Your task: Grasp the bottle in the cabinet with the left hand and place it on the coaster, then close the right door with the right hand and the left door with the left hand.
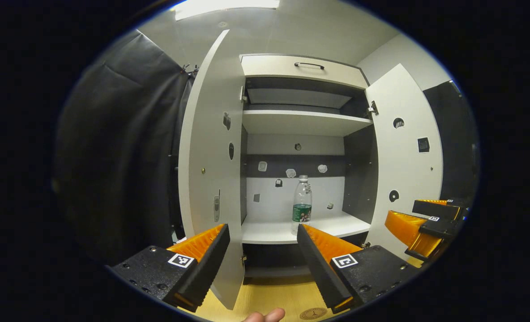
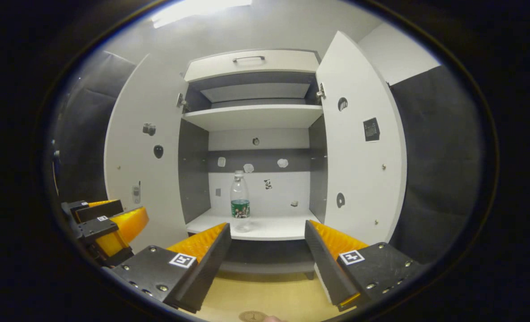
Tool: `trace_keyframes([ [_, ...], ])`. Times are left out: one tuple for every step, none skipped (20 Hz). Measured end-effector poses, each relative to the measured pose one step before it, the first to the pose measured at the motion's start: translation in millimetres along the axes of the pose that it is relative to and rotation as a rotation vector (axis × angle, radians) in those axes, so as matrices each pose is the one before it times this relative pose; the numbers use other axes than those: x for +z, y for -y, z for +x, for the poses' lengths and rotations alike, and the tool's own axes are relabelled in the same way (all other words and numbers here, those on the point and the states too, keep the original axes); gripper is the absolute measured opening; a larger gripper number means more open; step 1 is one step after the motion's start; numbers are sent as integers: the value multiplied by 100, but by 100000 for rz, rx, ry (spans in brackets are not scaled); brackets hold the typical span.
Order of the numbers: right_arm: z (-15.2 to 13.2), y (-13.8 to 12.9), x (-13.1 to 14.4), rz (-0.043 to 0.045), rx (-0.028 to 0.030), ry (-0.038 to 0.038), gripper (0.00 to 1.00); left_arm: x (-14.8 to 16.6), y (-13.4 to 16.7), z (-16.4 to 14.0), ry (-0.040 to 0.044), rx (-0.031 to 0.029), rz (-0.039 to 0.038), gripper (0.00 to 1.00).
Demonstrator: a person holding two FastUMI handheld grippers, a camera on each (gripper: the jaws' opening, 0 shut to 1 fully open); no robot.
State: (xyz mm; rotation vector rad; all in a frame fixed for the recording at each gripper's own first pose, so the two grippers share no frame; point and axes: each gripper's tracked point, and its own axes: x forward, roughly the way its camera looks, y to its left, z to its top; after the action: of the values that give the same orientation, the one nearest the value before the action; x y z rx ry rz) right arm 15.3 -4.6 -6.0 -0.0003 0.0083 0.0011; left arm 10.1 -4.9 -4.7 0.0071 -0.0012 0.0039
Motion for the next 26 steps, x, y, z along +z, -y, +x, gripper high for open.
trace_keyframes([
  [87, -44, -87, -133, 90, -222, 100, -110, 101, 193, -101, -263, 273, 96],
  [105, 49, -157, -121, -82, -243, 100, -129, 46, 234, -257, -149, 223, 96],
  [82, 91, -72, -128, -178, -90, 100, -179, 164, 250, -388, -429, 14, 96],
  [140, 22, -199, -28, 48, -305, 100, -223, 140, 292, -445, -548, -24, 96],
  [132, 60, -147, -112, 23, -429, 100, -215, 9, 391, -267, -184, -106, 96],
  [42, 22, -254, -252, -16, -526, 100, -225, 257, 556, -553, -609, 57, 96],
  [147, 133, -133, -339, -255, -305, 100, -278, 489, 563, -463, -669, 74, 96],
  [116, 72, -242, -372, -161, -416, 100, -97, 397, 691, -47, -858, 234, 96],
  [40, 118, -245, -291, -156, -572, 100, -246, 327, 823, -301, -722, 653, 96],
  [91, 115, -328, -131, -135, -712, 100, -190, 449, 847, -271, -840, 570, 96],
  [132, 153, -274, -14, -171, -884, 100, -247, 598, 946, -290, -1074, 188, 96],
  [100, 240, -317, -70, -328, -800, 100, -299, 557, 1088, -538, -956, -130, 96],
  [103, 258, -195, -225, -394, -542, 100, -397, 531, 1067, -722, -1012, -347, 96],
  [130, 326, -286, -353, -772, -634, 100, -270, 388, 1127, 85, -774, -393, 96],
  [169, 363, -203, -478, -869, -564, 100, -400, 555, 1271, -702, -1088, 118, 96],
  [171, 420, -311, -454, -869, -684, 100, -334, 290, 1171, -601, -728, 406, 96],
  [11, 249, -142, -181, -470, -656, 100, -105, 367, 1327, -265, -1117, 106, 96],
  [124, 465, -263, 18, -799, -756, 100, -61, 508, 1255, -330, -1398, -142, 96],
  [91, 535, -12, 259, -1068, -498, 100, -1, 410, 1266, -381, -1206, -581, 96],
  [-8, 423, -52, 67, -971, -207, 100, 100, 366, 1231, -358, -1130, -570, 96],
  [227, 556, -10, -79, -1249, -197, 100, -48, 412, 1327, -869, -953, -626, 96],
  [124, 487, -21, 58, -1100, -176, 100, 131, 393, 1313, -1, -1031, -455, 96],
  [115, 416, -60, 217, -921, -354, 100, 166, 154, 1211, 281, -414, -232, 96],
  [192, 384, -71, 90, -960, -391, 100, 9, 159, 1154, 47, -365, 361, 96],
  [217, 368, -112, -16, -914, -622, 100, 74, 107, 1047, 196, -341, 398, 96],
  [223, 304, -241, -126, -790, -632, 100, -43, 26, 1011, -335, -195, 575, 96],
])
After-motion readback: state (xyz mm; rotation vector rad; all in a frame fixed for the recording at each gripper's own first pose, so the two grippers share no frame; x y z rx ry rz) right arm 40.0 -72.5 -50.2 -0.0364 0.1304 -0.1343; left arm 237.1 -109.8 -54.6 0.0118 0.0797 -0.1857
